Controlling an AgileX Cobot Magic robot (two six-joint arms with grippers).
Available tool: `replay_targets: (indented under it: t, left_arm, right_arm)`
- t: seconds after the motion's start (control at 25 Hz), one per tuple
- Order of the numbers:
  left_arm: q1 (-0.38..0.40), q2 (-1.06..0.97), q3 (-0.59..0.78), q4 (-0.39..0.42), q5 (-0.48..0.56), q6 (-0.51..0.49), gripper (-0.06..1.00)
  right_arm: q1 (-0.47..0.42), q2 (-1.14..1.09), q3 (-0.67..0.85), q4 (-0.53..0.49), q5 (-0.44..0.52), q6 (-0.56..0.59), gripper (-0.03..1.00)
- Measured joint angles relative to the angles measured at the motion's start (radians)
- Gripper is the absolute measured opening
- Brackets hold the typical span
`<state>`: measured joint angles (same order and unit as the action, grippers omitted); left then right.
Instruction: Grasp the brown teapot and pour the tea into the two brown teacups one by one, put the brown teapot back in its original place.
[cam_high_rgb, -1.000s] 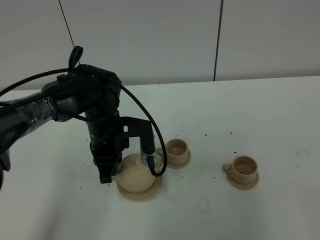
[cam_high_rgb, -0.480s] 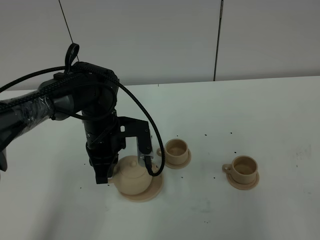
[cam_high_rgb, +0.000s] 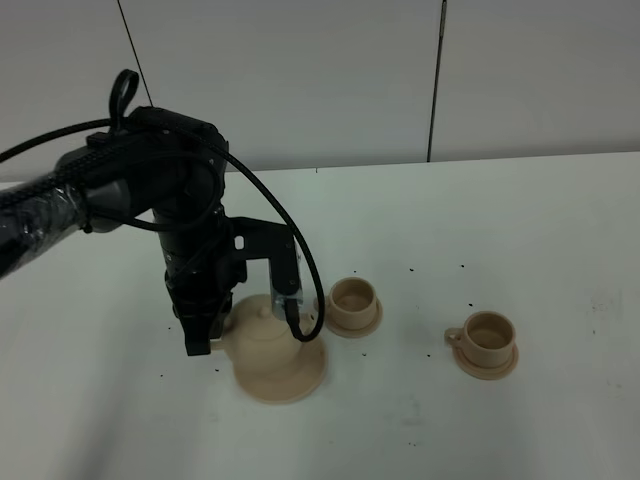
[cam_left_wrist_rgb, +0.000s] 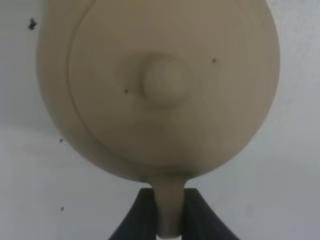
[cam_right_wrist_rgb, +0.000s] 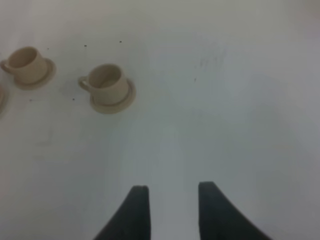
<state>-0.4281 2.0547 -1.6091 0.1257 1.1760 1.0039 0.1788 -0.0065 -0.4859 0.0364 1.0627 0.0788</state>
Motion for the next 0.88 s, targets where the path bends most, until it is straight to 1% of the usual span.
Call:
replay_targets:
  t: [0.12, 0.36, 0.48, 0.6, 0.72, 0.88]
  left_arm:
    - [0.0, -0.026, 0.0, 0.014, 0.0, -0.013, 0.17]
    - [0.0, -0.044, 0.0, 0.013, 0.0, -0.041, 0.17]
    - [0.0, -0.044, 0.0, -0.003, -0.016, -0.043, 0.17]
    - [0.0, -0.044, -0.003, -0.041, -0.056, -0.044, 0.17]
    - [-0.003, -0.044, -0.04, -0.057, -0.07, -0.044, 0.17]
    - [-0.013, -0.044, -0.115, -0.037, -0.067, -0.044, 0.17]
  right_arm:
    - [0.0, 0.0, 0.0, 0.0, 0.0, 0.0, 0.24]
    - [0.0, 0.0, 0.0, 0.0, 0.0, 0.0, 0.24]
    - [0.0, 0.0, 0.0, 0.0, 0.0, 0.0, 0.24]
    - [0.0, 0.0, 0.0, 0.0, 0.0, 0.0, 0.24]
    - [0.0, 0.0, 0.0, 0.0, 0.0, 0.0, 0.24]
    - [0.0, 0.0, 0.0, 0.0, 0.0, 0.0, 0.24]
